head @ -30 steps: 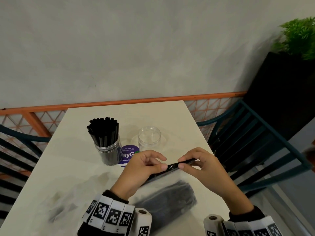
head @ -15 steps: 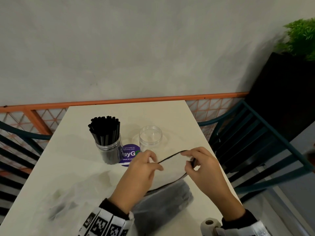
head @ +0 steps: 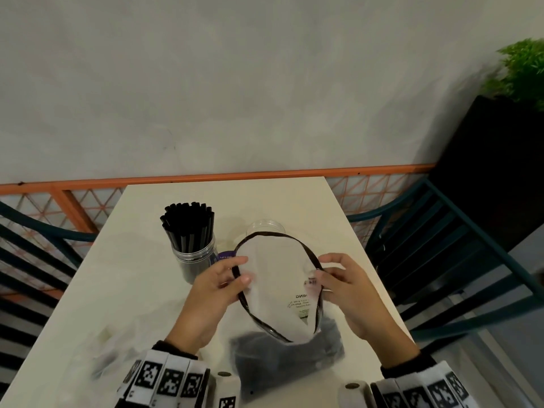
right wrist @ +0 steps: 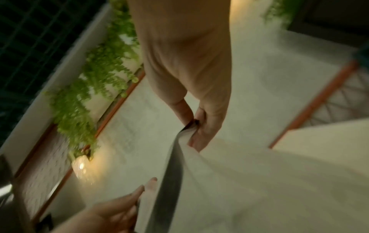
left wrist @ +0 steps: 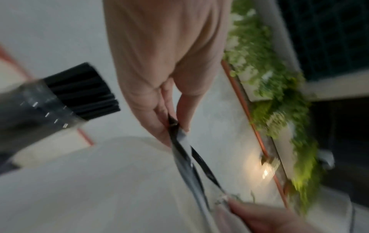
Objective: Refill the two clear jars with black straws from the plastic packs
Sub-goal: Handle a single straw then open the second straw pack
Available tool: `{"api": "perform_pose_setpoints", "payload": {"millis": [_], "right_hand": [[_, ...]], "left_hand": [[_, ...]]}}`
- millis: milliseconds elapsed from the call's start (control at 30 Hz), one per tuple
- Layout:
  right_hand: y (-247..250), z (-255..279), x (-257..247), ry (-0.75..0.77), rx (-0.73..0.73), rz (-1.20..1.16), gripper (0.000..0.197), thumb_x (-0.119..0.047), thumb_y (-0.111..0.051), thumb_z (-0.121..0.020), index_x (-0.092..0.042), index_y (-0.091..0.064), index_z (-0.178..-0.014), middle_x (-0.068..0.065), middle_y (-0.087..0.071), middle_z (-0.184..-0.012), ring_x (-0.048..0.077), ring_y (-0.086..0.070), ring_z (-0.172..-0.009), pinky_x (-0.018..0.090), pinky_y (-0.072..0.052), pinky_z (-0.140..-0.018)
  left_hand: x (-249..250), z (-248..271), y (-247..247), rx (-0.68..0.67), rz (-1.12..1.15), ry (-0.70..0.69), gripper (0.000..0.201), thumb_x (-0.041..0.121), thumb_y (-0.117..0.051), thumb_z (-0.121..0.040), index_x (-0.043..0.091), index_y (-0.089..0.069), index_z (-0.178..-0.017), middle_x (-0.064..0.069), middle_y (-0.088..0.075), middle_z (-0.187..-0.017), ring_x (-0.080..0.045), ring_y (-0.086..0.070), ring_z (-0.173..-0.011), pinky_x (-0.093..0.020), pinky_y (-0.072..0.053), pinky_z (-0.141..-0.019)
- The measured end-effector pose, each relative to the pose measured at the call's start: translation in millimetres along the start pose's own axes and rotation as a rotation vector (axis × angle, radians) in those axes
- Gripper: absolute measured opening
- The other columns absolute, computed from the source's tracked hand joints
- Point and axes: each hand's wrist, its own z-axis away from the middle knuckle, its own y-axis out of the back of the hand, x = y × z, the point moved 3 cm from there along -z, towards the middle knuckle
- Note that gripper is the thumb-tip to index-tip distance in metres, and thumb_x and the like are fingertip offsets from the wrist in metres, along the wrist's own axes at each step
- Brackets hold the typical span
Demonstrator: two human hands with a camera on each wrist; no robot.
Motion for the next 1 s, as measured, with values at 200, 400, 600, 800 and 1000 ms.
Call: {"api": "perform_pose_setpoints", "payload": {"millis": [200, 400, 600, 800, 1000], "right_hand": [[13, -15, 11, -0.299, -0.146, -0.698, 0.038, 0.007, -0.069, -0.066, -0.003, -0.056, -0.1, 0.017, -0.069, -0.079, 0.025, -0.069, -0.066, 0.036, -0.061, -0.06], [37, -14, 10, -0.218, -0.123, -0.722, 0.024, -0.02, -0.078, -0.066, -0.007, -0.065, -0.082, 0.005, -0.066, -0.073, 0.021, -0.065, -0.074, 0.038, -0.057, -0.071], [38, -5, 0, 0.204, 0.051, 0.513, 0.019, -0.017, -0.062, -0.087, -0.021, -0.054, -0.104, -0.002, -0.063, -0.094, 0.017, -0.059, -0.084, 0.02, -0.045, -0.067], [43, -8, 0, 0.268, 0.257, 0.522, 0.006, -0.014, -0.066, -0.083, -0.017, -0.064, -0.079, 0.0, -0.066, -0.079, 0.017, -0.059, -0.072, 0.033, -0.052, -0.068], [28, -11, 12, 0.043, 0.044, 0.09, 0.009, -0.002, -0.065, -0.082, -0.008, -0.069, -0.087, 0.007, -0.074, -0.07, 0.024, -0.066, -0.071, 0.026, -0.054, -0.063]], "left_hand": [[-3, -1, 4, -0.165, 0.745, 0.287, 0.058, -0.003, -0.082, -0.045, 0.0, -0.062, -0.099, -0.013, -0.073, -0.084, -0.021, -0.071, -0.073, -0.033, -0.059, -0.058], [-6, 0, 16, -0.191, 0.671, 0.167, 0.076, 0.016, -0.093, -0.02, 0.002, -0.071, -0.092, -0.012, -0.074, -0.085, -0.018, -0.071, -0.074, -0.027, -0.058, -0.059], [-4, 2, 14, -0.059, 0.111, 0.025, 0.055, 0.005, -0.079, -0.047, 0.016, -0.055, -0.096, -0.004, -0.063, -0.095, -0.02, -0.062, -0.085, -0.027, -0.052, -0.069], [0, 1, 40, 0.402, -0.525, -0.148, 0.013, 0.009, -0.067, -0.075, 0.016, -0.059, -0.082, -0.002, -0.06, -0.086, -0.019, -0.059, -0.077, -0.025, -0.04, -0.064], [-16, 3, 29, 0.133, -0.169, 0.069, 0.016, 0.005, -0.064, -0.081, 0.015, -0.072, -0.072, -0.002, -0.072, -0.07, -0.016, -0.065, -0.067, -0.021, -0.055, -0.061]]}}
